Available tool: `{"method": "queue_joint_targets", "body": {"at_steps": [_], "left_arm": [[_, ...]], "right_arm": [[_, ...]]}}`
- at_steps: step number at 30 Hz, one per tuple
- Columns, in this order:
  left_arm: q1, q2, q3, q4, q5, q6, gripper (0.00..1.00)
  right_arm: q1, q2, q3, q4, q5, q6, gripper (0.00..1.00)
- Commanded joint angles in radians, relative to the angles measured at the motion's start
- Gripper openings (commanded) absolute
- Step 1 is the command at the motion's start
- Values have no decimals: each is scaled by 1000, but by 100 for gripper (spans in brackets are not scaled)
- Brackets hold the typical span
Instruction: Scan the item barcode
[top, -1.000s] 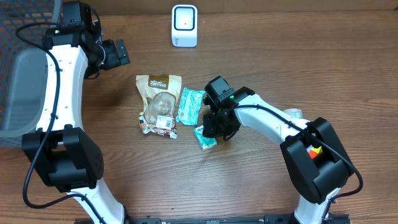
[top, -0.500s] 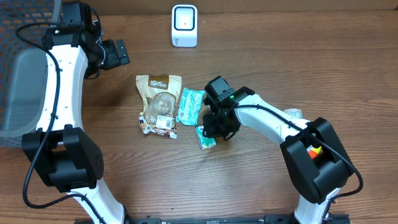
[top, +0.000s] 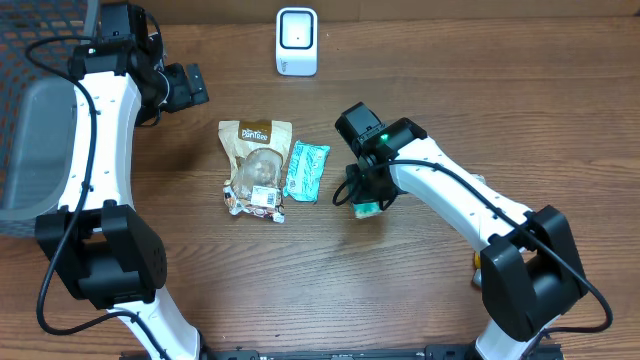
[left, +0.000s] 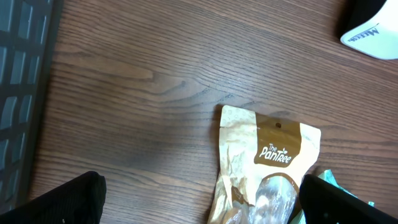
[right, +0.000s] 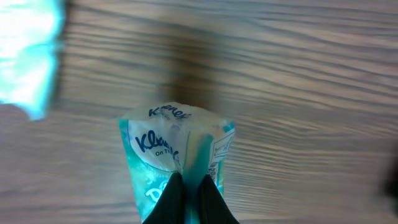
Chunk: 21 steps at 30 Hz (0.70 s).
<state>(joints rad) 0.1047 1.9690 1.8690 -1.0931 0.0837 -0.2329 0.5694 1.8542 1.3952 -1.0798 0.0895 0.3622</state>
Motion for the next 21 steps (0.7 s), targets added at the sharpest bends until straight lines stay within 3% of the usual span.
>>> {"method": "queue_joint_targets", "body": {"at_steps": [1, 21], "left_arm": [[-8, -14, 13, -2, 11, 16, 100], [-7, -14, 13, -2, 11, 16, 100]], "right_arm": [[-3, -21, 20, -17, 182, 61, 4], [-2, -21, 34, -100, 467, 87, 4]]}}
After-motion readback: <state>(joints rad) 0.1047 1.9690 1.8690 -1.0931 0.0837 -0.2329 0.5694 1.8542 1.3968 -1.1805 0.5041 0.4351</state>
